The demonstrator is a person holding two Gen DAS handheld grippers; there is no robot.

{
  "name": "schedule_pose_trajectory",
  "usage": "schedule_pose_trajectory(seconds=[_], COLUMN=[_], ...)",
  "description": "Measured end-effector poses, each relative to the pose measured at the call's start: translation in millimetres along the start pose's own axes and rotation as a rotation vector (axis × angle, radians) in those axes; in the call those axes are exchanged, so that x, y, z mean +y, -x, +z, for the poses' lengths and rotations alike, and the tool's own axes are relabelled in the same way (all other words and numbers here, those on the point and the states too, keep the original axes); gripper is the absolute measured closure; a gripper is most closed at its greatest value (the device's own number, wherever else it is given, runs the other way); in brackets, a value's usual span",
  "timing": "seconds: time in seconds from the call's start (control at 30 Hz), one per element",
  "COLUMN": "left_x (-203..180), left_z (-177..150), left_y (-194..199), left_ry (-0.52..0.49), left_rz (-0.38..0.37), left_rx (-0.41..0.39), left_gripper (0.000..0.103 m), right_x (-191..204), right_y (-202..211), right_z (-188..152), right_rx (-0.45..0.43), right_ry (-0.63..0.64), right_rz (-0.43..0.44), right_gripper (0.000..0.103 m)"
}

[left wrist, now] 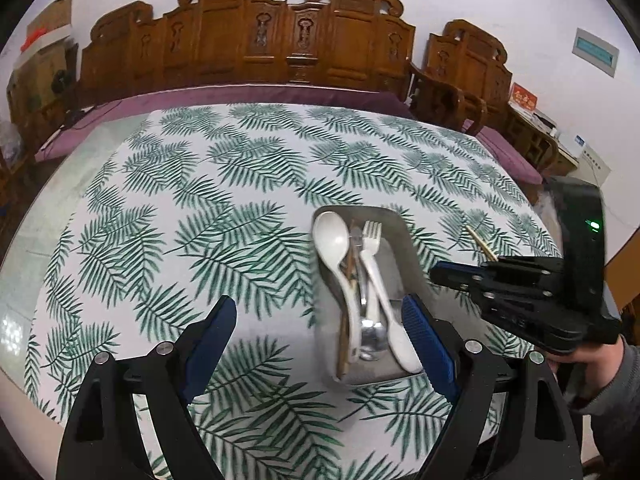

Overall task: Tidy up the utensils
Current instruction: 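Lower the white spoon into the tray and open the right gripper, then grasp the two wooden chopsticks on the cloth with the right gripper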

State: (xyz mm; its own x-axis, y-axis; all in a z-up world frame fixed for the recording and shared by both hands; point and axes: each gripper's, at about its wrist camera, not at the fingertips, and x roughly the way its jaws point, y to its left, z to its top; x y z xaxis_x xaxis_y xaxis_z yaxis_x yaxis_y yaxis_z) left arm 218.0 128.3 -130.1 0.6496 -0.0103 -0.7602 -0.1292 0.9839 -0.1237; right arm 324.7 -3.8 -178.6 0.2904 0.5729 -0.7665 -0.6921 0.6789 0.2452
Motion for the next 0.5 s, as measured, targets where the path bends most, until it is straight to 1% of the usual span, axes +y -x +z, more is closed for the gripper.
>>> schedule_pose_trajectory(seconds=[0.17,0.23,0.27,0.5], left_x=[-24,-36,-41,-79], left_z=[0,0,0,1], left_y=[-2,-3,-4,-12], left_ry=[-0.016,-0.027,-0.032,-0.060], left_rz=[-0.013,-0.021,-0.023,-0.052], left_rx=[-0.004,-0.002,-0.003,0.002], left_gripper=[0.022,0.022,0.022,0.022], right_x=[-22,-31,-39,-87], right_y=[40,52,61,98], right_z=[-20,-26,-32,-62], right_rx=[-0.036,-0.046,-0.053,-0.077], right_ry=[-0.002,-0.003,-0.008,-0.070], right_rz=[-0.034,-0.048,-0.057,-0.113], right_gripper=[0.095,0.091,0.090,0.089])
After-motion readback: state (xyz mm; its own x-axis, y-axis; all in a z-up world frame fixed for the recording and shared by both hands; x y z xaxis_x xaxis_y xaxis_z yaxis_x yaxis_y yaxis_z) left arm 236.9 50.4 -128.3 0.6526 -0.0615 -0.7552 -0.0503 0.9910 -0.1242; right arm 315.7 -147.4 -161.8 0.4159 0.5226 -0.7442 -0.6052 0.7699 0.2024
